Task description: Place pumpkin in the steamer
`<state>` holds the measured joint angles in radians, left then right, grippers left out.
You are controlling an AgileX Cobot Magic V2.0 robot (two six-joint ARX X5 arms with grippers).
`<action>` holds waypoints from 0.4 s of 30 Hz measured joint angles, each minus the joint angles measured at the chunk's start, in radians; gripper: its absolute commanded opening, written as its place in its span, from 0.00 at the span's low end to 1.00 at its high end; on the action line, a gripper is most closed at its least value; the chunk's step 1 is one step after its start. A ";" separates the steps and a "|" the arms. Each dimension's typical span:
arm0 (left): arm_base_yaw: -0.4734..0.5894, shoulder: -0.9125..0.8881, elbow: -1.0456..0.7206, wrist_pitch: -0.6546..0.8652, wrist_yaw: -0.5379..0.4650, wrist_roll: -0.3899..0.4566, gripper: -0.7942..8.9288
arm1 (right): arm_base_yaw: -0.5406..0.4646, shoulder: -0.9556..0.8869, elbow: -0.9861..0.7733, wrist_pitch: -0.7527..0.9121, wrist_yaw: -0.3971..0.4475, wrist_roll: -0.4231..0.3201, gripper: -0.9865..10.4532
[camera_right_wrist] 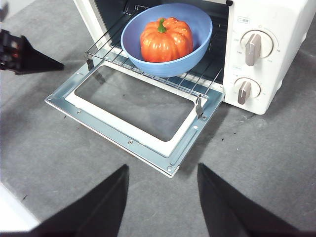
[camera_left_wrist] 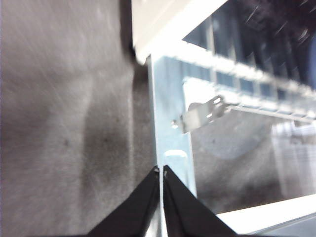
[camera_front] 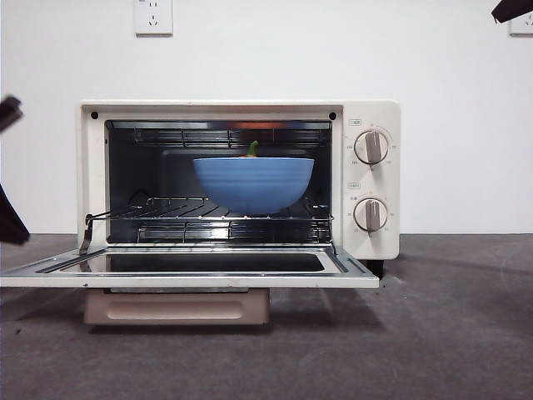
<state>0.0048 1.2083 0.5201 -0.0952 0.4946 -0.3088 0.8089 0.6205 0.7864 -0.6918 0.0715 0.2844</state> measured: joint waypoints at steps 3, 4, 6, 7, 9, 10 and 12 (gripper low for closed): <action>0.000 0.067 0.000 0.037 0.009 0.011 0.10 | 0.000 0.000 0.000 0.000 0.000 0.000 0.28; 0.000 0.082 0.000 0.042 0.009 0.013 0.10 | 0.000 0.000 0.000 0.000 0.000 0.000 0.28; 0.000 0.110 0.000 0.055 0.009 0.019 0.10 | 0.000 0.000 0.000 0.000 0.000 0.000 0.28; 0.000 0.122 0.000 0.063 0.009 0.024 0.10 | 0.000 0.000 0.000 0.000 0.000 0.000 0.28; 0.000 0.140 0.000 0.072 0.009 0.034 0.10 | 0.000 0.000 0.000 0.000 0.000 0.000 0.28; 0.000 0.147 0.000 0.073 0.009 0.037 0.10 | 0.000 0.000 0.000 0.000 0.000 0.000 0.28; 0.000 0.161 0.000 0.075 0.010 0.040 0.10 | 0.000 0.000 0.000 0.000 0.000 0.000 0.28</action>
<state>0.0048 1.3697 0.5201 -0.0200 0.5045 -0.2684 0.8089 0.6205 0.7864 -0.6918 0.0719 0.2844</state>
